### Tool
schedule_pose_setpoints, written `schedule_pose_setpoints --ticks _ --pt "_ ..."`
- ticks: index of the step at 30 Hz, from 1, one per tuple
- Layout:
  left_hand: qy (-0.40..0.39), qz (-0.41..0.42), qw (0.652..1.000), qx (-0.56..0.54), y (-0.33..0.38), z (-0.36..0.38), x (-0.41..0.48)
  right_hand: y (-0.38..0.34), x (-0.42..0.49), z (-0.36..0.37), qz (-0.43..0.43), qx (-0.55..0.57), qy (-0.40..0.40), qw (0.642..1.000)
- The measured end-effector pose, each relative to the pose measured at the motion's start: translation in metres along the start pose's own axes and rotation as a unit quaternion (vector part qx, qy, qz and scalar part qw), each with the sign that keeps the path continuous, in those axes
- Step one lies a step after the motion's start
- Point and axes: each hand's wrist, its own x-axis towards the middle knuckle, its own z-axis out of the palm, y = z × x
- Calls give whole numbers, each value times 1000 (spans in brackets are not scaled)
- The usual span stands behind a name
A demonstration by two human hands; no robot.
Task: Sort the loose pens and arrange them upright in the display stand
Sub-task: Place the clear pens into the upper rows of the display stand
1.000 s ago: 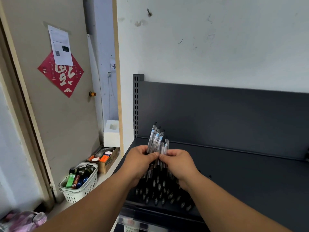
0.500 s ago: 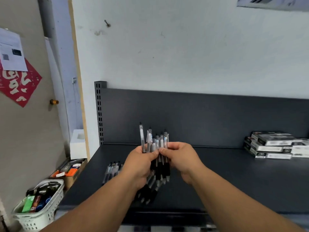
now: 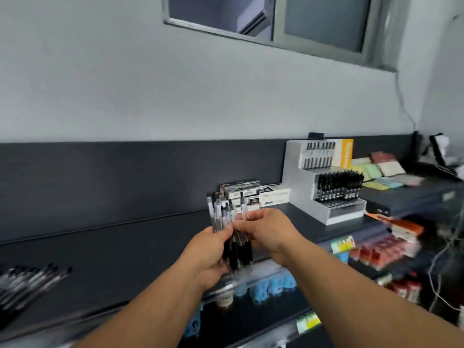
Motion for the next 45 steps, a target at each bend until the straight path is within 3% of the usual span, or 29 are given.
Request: schedule_pose_setpoints --ticks 8,17,33,39,43,45 --pt "-60 5 998 7 -57 177 20 13 -7 -185 -32 -5 75 997" --pt "-50 87 991 91 -67 272 84 7 33 -289 -68 2 115 991" --pt "-46 180 979 83 8 366 271 -46 228 -404 -151 -112 210 959" --pt "4 189 977 101 17 365 303 -50 289 -425 -145 -71 152 975" --pt "38 210 970 118 15 365 315 -47 329 -425 -150 -158 108 970" --pt "51 218 966 131 14 367 319 -47 345 -425 -176 -258 111 943"
